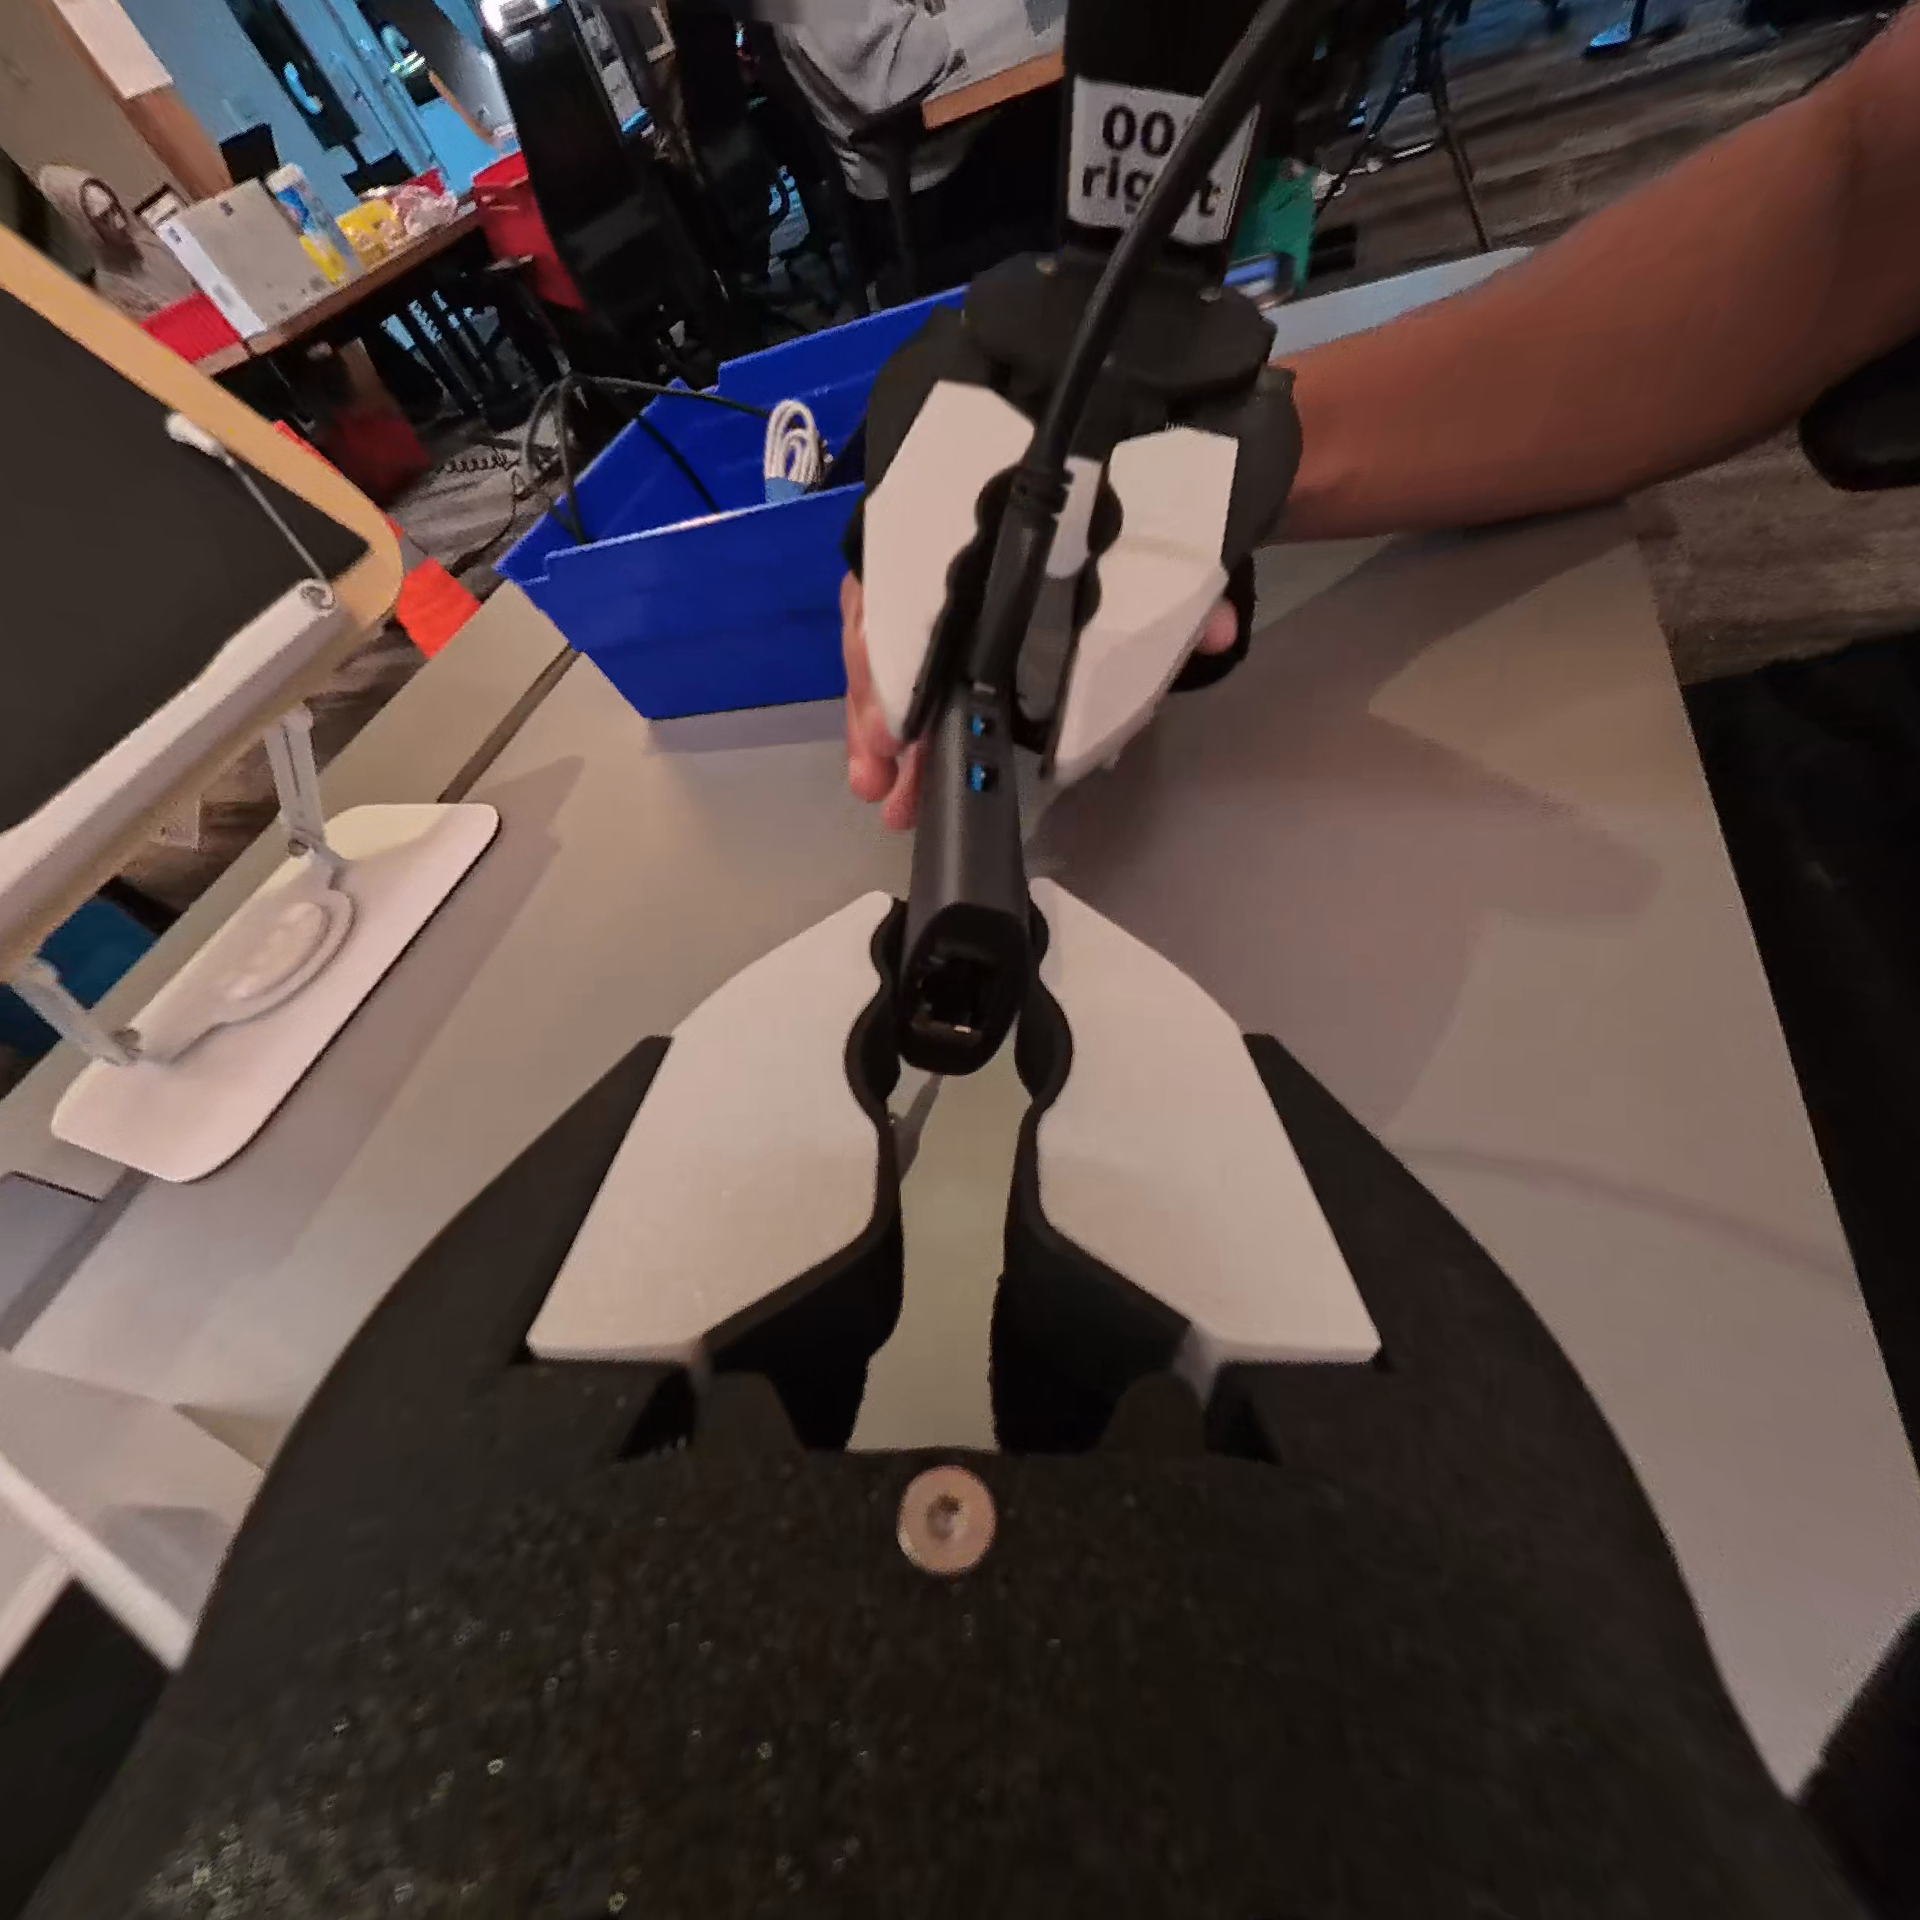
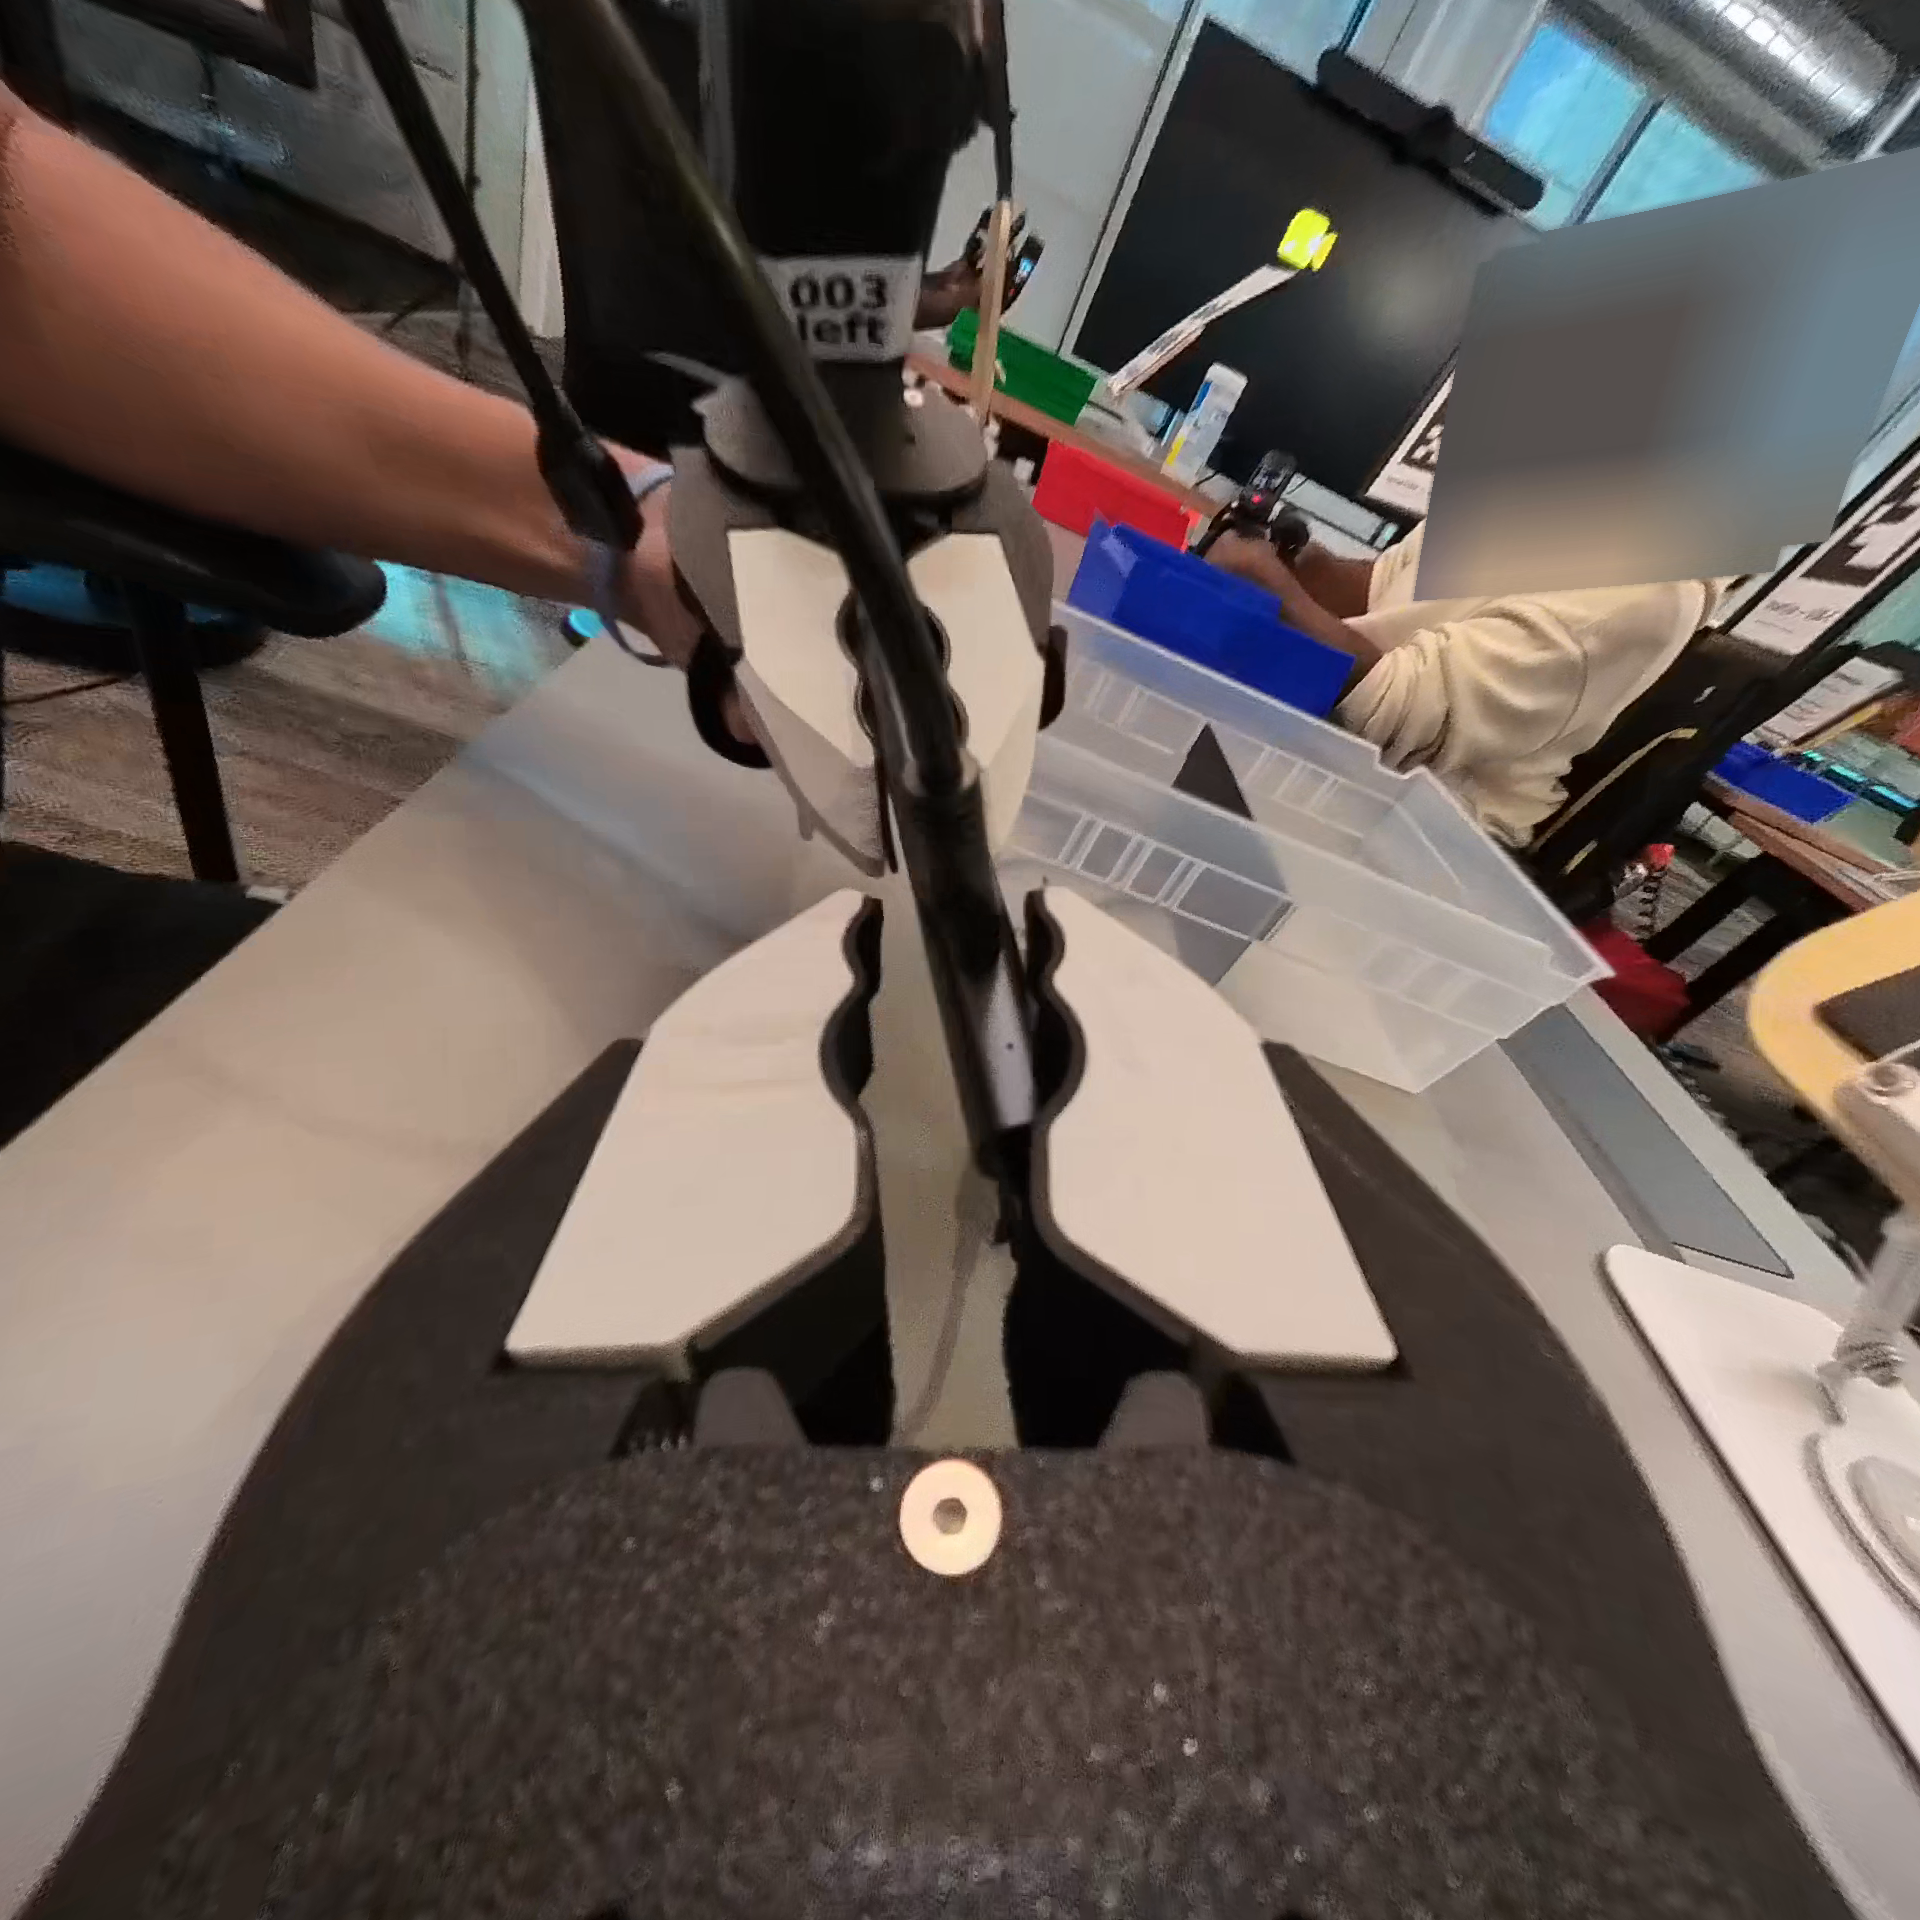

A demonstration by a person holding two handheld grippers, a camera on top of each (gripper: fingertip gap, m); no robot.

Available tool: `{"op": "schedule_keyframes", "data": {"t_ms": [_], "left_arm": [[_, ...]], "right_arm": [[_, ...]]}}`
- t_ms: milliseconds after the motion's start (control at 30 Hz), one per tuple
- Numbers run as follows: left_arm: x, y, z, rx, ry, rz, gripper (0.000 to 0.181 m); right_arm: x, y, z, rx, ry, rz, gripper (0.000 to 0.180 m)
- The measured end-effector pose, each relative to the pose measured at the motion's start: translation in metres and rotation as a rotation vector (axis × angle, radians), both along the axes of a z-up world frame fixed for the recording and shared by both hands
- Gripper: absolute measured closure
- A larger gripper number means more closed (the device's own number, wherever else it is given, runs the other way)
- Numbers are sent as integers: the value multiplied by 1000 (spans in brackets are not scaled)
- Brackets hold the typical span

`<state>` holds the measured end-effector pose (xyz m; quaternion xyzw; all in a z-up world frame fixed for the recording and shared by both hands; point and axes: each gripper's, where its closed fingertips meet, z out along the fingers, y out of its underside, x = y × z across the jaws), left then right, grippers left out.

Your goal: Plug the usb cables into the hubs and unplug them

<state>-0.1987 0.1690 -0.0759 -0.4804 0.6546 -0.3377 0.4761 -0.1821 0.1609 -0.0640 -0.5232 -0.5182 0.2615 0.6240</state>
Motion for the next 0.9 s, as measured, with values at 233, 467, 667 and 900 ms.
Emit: {"op": "schedule_keyframes", "data": {"t_ms": [233, 467, 667, 900], "left_arm": [[7, -1, -2, 43, 14, -76, 163], [-18, 43, 4, 8, 67, 286, 153], [-101, 52, 6, -71, 41, 592, 154], [-157, -2, -47, -274, 9, 799, 155]], "right_arm": [[9, 3, -9, 201, -308, -142, 164], [51, 48, -3, 441, -703, -406, 163], [70, 114, -48, 508, -1126, -464, 163], [77, 135, -101, 293, -1237, -478, 163]]}}
